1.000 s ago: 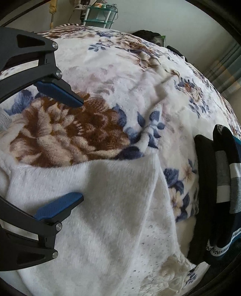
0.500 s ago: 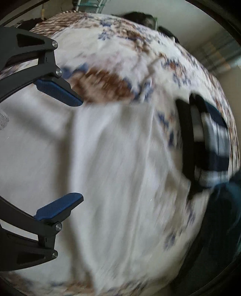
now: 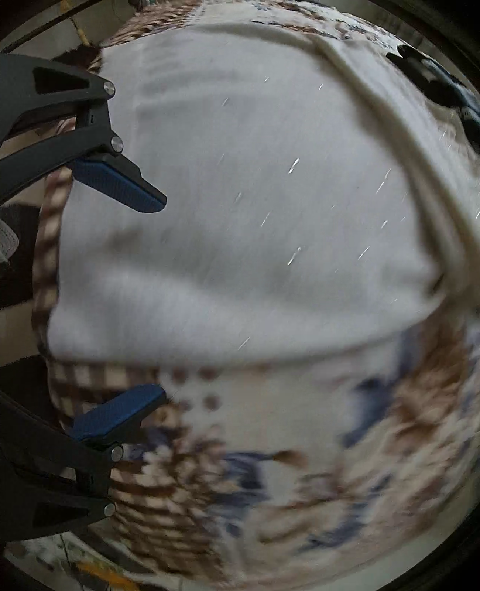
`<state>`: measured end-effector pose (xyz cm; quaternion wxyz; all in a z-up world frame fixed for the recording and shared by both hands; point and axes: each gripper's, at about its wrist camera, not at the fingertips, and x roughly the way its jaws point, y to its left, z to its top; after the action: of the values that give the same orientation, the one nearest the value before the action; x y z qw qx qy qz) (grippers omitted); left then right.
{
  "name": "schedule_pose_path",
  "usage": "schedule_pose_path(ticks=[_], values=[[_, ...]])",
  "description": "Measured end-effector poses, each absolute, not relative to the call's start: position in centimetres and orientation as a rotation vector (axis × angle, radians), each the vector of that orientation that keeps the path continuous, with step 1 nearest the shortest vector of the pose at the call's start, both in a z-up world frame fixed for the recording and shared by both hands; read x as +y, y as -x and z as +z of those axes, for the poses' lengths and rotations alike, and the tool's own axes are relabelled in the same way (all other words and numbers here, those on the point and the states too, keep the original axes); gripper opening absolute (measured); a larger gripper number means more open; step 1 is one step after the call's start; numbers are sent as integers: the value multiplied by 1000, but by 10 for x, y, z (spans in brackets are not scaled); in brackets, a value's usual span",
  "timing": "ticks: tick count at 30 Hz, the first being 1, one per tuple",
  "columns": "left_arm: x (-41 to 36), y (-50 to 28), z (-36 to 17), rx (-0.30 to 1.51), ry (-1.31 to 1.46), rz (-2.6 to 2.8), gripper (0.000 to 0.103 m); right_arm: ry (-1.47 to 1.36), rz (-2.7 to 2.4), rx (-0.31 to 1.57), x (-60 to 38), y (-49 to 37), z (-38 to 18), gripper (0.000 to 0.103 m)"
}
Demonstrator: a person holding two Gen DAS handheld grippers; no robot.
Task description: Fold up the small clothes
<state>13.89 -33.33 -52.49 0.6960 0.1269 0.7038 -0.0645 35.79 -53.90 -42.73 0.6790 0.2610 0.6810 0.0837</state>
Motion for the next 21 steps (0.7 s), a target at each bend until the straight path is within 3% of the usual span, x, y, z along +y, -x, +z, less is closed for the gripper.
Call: schedule_pose_path(ticks=[5,8,9,10,13,14,15,16,18,21], values=[[-332,-134,-551,1541,-202,-40,93,-619,336,1573,-515,-398,-476,98],[-326,-135,-546,1480,-165,-31,58,-684,425,1592,-496,-423,-506,98],[-325,-136,-543,1462,-169,-25,37,-716,440,1606,-491,-433,-519,98],[-323,-137,-539,1442,-173,-17,22,-730,444,1615,-487,-439,-527,98],[-316,-141,-530,1419,-138,-5,11,-763,460,1620,-475,-451,-540,98],[-317,-135,-525,1409,-130,2,11,-778,465,1611,-473,-452,-539,86],[-312,-135,-521,1396,-124,6,10,-793,461,1591,-470,-453,-535,48],[-309,-135,-515,1382,-120,9,10,-798,461,1588,-467,-452,-533,30],[-302,-134,-502,1354,-109,13,10,-781,461,1594,-456,-452,-526,19],[-290,-131,-482,1317,-96,21,10,-764,449,1573,-445,-452,-507,17]])
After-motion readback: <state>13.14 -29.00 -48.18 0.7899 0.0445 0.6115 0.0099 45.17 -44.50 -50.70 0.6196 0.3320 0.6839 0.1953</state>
